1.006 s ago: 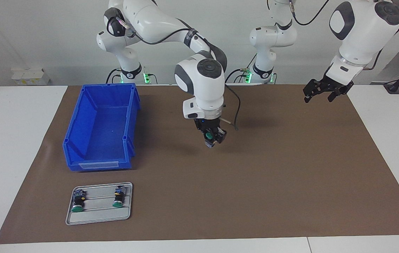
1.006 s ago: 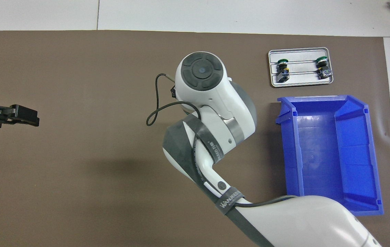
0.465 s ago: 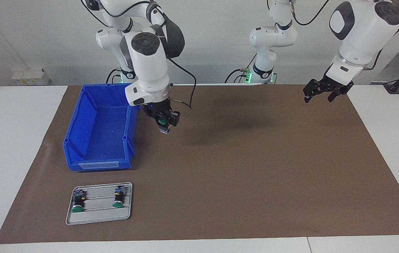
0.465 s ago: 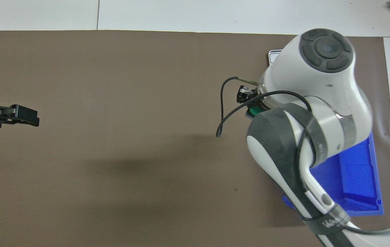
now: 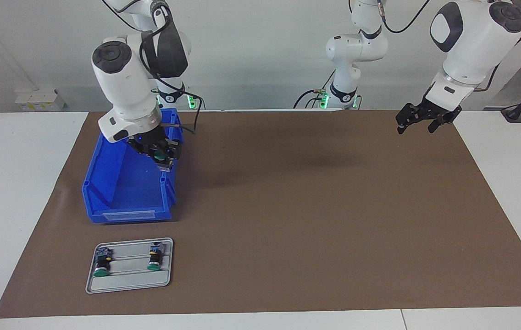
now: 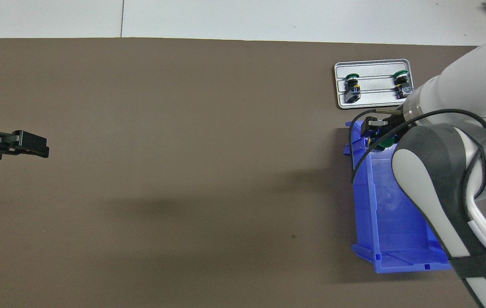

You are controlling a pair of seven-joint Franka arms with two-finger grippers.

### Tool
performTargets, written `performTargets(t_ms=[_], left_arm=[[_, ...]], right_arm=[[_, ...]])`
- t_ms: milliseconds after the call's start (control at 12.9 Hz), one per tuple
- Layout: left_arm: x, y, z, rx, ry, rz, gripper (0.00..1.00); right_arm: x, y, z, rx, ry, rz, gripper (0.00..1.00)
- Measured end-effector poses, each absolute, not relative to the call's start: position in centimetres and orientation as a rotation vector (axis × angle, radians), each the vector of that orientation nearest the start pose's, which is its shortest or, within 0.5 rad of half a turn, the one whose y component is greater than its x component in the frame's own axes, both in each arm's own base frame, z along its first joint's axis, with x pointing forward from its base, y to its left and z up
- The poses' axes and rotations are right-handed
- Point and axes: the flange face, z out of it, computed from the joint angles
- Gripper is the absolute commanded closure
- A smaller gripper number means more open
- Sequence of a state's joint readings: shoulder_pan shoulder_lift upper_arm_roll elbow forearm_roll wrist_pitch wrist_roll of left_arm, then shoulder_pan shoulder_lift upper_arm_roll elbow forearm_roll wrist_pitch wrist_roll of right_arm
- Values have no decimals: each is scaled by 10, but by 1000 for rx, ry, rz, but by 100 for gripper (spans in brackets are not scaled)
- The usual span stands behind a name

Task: Place and press button with both arms
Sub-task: 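Carry the green button with the right gripper to the blue bin, then lower the green button into the blue bin and open the right gripper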

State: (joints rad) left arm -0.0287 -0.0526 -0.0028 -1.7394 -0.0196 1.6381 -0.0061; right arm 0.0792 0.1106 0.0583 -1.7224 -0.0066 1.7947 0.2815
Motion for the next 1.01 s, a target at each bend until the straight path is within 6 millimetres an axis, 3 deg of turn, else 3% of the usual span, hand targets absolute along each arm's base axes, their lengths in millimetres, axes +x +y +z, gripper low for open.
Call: performTargets(t_ms=[310,619,1006], left_arm=[[539,-19,579,-3159,37,77,0],[539,-19,579,-3159,37,77,0],[539,-19,579,-3159,37,77,0]], right_arm=[[593,24,476,-3141,55,13,100],[594,-17,428,-3140,-28,-41,100],[601,-24,373,-3135,-56,-39,100]])
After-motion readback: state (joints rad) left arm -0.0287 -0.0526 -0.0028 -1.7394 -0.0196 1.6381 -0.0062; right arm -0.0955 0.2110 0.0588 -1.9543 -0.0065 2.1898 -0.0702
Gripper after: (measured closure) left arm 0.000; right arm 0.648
